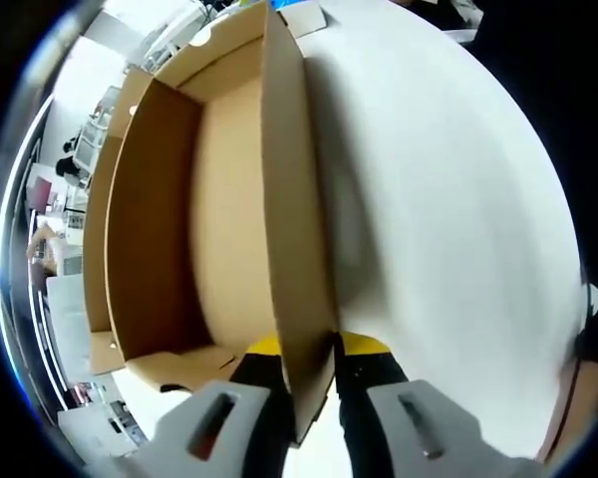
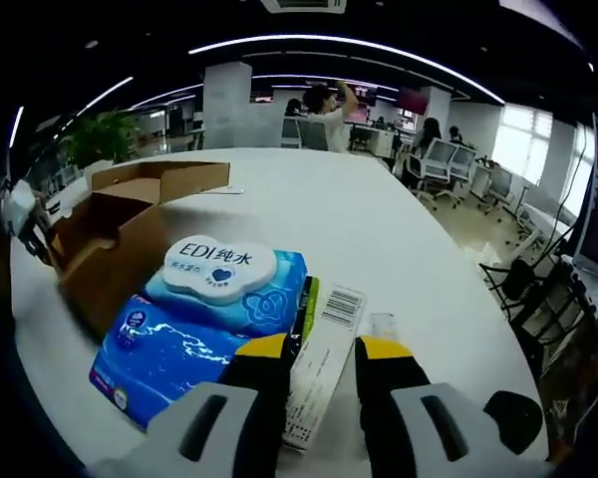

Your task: Operate the shoe box by opening the lid, removing the specified soft item, and placing it in the target area until the item is outside and the box remains undamaged.

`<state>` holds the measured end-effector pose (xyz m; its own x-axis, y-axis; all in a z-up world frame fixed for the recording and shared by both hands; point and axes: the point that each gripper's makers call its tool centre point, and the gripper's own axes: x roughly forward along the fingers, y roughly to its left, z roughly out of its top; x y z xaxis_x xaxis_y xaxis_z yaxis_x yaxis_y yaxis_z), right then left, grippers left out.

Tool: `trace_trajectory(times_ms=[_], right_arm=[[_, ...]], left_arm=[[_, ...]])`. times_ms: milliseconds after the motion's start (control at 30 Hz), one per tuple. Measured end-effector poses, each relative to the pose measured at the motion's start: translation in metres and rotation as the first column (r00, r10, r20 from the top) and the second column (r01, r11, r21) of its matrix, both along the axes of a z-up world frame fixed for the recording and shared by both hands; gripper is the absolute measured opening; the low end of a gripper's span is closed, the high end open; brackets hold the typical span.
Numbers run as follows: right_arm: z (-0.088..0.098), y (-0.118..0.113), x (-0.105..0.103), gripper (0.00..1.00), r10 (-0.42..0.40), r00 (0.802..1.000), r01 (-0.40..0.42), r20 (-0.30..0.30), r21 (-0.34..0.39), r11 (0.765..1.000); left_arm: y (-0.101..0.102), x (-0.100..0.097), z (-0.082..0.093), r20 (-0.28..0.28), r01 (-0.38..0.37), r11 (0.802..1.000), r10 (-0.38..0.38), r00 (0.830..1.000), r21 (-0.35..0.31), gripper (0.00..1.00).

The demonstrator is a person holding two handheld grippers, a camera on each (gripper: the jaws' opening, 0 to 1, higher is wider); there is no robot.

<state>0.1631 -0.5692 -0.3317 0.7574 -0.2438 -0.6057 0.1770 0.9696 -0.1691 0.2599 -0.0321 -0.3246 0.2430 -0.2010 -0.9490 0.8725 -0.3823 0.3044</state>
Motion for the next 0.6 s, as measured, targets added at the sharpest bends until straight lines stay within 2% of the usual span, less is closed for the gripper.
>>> trace_trajectory(times_ms=[267,300,367,467,500,533,567,600], right_arm=[[-0.003,0.003,0.004,0.23,0.025,0.999,-0.025,-0.019,-0.001,1.0],[-0.004,0.003,0.005,0.22,0.052,0.998,-0.054,-0.038,-0.032,0.998],[-0.002,0.006,0.006,0.22,0.067,0.997,-0.069,-0.047,-0.04,0.997],[0.017,0.009,0.002,0.22,0.066,0.997,-0.068,-0.031,-0.067,0.995],[0.035,0.012,0.0,0.22,0.064,0.998,-0.064,-0.008,-0.076,0.995],[0.051,0.013,-0.001,0.22,0.049,0.998,-0.047,0.028,-0.077,0.996],[0.072,0.02,0.0,0.23,0.041,0.995,-0.036,0.095,-0.048,0.998],[0.085,0.029,0.004,0.23,0.056,0.987,-0.054,0.154,-0.023,0.998]], left_arm=[[0.0,-0.001,0.0,0.0,0.003,1.0,-0.003,1.0,-0.001,0.13],[0.0,-0.001,0.0,0.0,0.004,1.0,-0.004,1.0,-0.001,0.13],[0.0,-0.001,-0.001,0.0,0.005,1.0,-0.005,1.0,0.0,0.13],[0.0,-0.002,-0.001,0.001,0.005,1.0,-0.005,1.0,0.001,0.13],[0.0,-0.002,-0.001,0.002,0.004,1.0,-0.004,1.0,0.002,0.13],[0.0,-0.002,-0.001,0.003,0.004,1.0,-0.004,1.0,0.005,0.13],[0.0,-0.002,-0.001,0.002,0.003,1.0,-0.003,1.0,0.005,0.13],[0.0,-0.002,-0.001,0.002,0.003,1.0,-0.003,1.0,0.005,0.13]])
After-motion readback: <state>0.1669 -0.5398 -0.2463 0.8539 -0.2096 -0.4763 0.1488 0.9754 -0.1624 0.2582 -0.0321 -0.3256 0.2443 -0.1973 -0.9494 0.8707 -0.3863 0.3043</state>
